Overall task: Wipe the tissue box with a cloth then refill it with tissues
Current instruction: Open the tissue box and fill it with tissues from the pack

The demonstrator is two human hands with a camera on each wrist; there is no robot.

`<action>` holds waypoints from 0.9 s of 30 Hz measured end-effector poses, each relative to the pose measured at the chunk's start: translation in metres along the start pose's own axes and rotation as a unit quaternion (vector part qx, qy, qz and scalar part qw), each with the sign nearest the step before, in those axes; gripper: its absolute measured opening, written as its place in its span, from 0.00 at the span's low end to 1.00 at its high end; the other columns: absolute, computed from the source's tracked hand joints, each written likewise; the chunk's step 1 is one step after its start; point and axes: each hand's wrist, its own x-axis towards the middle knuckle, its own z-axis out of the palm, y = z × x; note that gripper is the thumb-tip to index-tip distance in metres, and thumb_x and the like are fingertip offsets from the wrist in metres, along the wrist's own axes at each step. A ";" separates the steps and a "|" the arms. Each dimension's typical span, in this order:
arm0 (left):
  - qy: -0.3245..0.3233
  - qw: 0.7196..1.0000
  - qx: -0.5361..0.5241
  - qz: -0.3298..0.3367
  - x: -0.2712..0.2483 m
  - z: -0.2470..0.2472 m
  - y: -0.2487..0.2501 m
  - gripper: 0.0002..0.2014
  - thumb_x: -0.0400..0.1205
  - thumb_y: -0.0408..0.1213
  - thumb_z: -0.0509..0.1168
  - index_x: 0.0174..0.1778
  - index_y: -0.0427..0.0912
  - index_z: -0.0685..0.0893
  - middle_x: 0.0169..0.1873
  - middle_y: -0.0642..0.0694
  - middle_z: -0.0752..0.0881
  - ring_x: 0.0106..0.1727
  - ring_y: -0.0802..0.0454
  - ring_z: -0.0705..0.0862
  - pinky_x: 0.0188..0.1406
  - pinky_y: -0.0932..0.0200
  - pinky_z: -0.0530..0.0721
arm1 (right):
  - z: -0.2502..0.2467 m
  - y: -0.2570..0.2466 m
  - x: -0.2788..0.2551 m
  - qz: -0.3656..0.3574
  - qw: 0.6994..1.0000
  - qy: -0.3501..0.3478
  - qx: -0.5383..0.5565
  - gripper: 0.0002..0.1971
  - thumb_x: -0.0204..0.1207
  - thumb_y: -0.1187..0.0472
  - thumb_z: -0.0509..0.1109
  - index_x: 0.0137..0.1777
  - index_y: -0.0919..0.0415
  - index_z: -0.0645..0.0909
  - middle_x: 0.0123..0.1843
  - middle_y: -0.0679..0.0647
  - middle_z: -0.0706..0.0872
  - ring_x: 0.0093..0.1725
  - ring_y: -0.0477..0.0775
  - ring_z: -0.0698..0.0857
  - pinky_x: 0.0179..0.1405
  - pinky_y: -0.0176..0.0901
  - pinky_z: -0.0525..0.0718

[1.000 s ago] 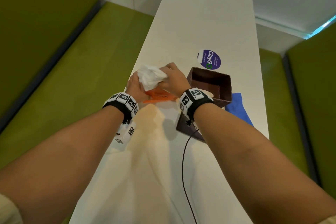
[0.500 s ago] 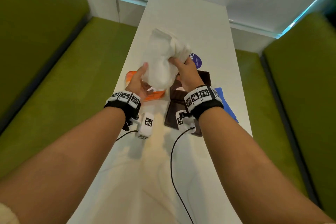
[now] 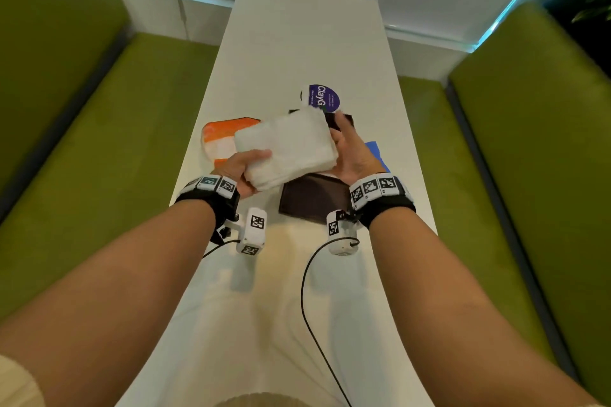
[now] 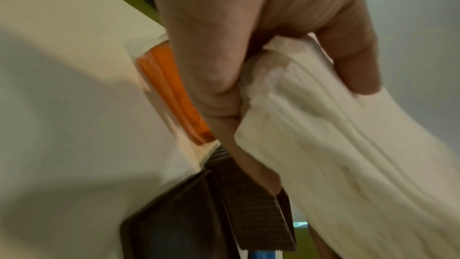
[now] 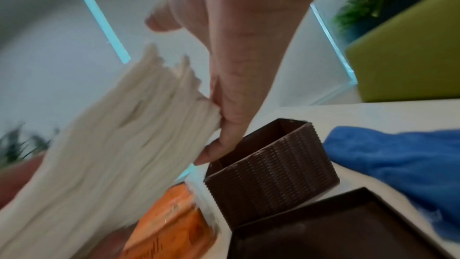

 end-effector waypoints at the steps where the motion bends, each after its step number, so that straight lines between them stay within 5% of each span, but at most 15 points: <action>1: -0.004 1.000 0.007 -0.009 -0.001 0.001 -0.003 0.35 0.44 0.31 0.85 0.49 0.41 0.86 0.42 0.41 0.93 0.43 0.43 0.92 0.47 0.43 0.89 | 0.002 0.002 -0.001 0.002 1.000 0.005 -0.021 0.25 0.79 0.45 0.64 0.68 0.63 0.78 0.62 0.59 0.85 0.56 0.56 0.86 0.56 0.49 0.85; 2: -0.002 1.000 0.019 -0.014 -0.001 0.004 -0.006 0.35 0.44 0.31 0.85 0.50 0.40 0.86 0.43 0.40 0.92 0.43 0.42 0.92 0.47 0.42 0.89 | 0.003 0.005 -0.001 0.004 0.998 0.007 -0.061 0.21 0.79 0.51 0.67 0.67 0.63 0.77 0.61 0.60 0.86 0.54 0.55 0.87 0.54 0.47 0.87; 5: 0.037 0.997 0.056 -0.031 -0.009 0.013 -0.007 0.31 0.64 0.26 0.76 0.66 0.38 0.80 0.55 0.37 0.88 0.54 0.40 0.88 0.51 0.44 0.88 | -0.001 0.012 -0.005 0.007 0.992 -0.002 -0.127 0.09 0.80 0.62 0.67 0.59 0.59 0.79 0.54 0.57 0.87 0.50 0.53 0.88 0.51 0.45 0.88; 8: 0.048 0.996 0.065 -0.034 -0.013 0.015 -0.004 0.37 0.66 0.27 0.71 0.74 0.38 0.73 0.67 0.36 0.81 0.62 0.39 0.84 0.49 0.46 0.90 | -0.011 0.015 -0.015 0.019 0.993 -0.002 -0.116 0.07 0.80 0.64 0.67 0.56 0.56 0.79 0.53 0.55 0.87 0.50 0.53 0.87 0.53 0.47 0.87; 13: 0.033 0.999 -0.006 0.032 -0.015 0.029 -0.002 0.13 0.80 0.29 0.63 0.60 0.38 0.80 0.44 0.41 0.92 0.44 0.44 0.92 0.40 0.48 0.91 | -0.008 0.020 -0.020 -0.068 0.995 0.027 -0.074 0.18 0.77 0.67 0.70 0.67 0.62 0.77 0.61 0.60 0.86 0.57 0.57 0.87 0.58 0.50 0.87; 14: 0.036 0.997 -0.053 0.048 -0.017 0.033 -0.002 0.12 0.80 0.31 0.64 0.60 0.38 0.80 0.46 0.40 0.92 0.46 0.42 0.92 0.43 0.45 0.91 | -0.004 0.020 -0.021 -0.098 0.992 0.033 -0.065 0.20 0.77 0.68 0.70 0.69 0.63 0.76 0.63 0.61 0.85 0.59 0.59 0.86 0.58 0.51 0.87; 18: -0.003 0.984 -0.163 0.078 -0.015 0.045 -0.008 0.34 0.71 0.48 0.71 0.73 0.39 0.74 0.67 0.35 0.82 0.67 0.33 0.81 0.67 0.31 0.76 | 0.017 0.021 -0.029 -0.193 0.980 0.032 -0.036 0.24 0.75 0.72 0.70 0.71 0.64 0.74 0.68 0.67 0.82 0.65 0.62 0.83 0.64 0.58 0.84; 22: -0.103 0.961 -0.234 0.107 -0.019 0.058 -0.005 0.35 0.68 0.59 0.66 0.66 0.39 0.79 0.62 0.33 0.85 0.63 0.32 0.84 0.61 0.30 0.78 | 0.025 0.021 -0.041 -0.219 0.975 0.000 -0.040 0.24 0.73 0.76 0.71 0.66 0.57 0.74 0.62 0.56 0.84 0.61 0.54 0.84 0.61 0.48 0.86; 25: -0.114 0.947 -0.279 0.116 -0.022 0.063 -0.001 0.36 0.59 0.56 0.75 0.59 0.36 0.86 0.59 0.32 0.86 0.60 0.31 0.85 0.58 0.30 0.81 | 0.028 0.026 -0.045 -0.223 0.971 0.002 -0.083 0.38 0.64 0.71 0.78 0.75 0.61 0.67 0.71 0.61 0.79 0.70 0.57 0.80 0.66 0.48 0.84; 27: -0.124 0.949 -0.267 0.113 -0.024 0.066 0.000 0.43 0.56 0.53 0.78 0.67 0.37 0.81 0.65 0.33 0.82 0.67 0.31 0.80 0.63 0.29 0.77 | 0.030 0.029 -0.047 -0.234 0.967 0.023 -0.097 0.44 0.61 0.69 0.80 0.77 0.63 0.64 0.74 0.62 0.77 0.73 0.58 0.77 0.70 0.52 0.81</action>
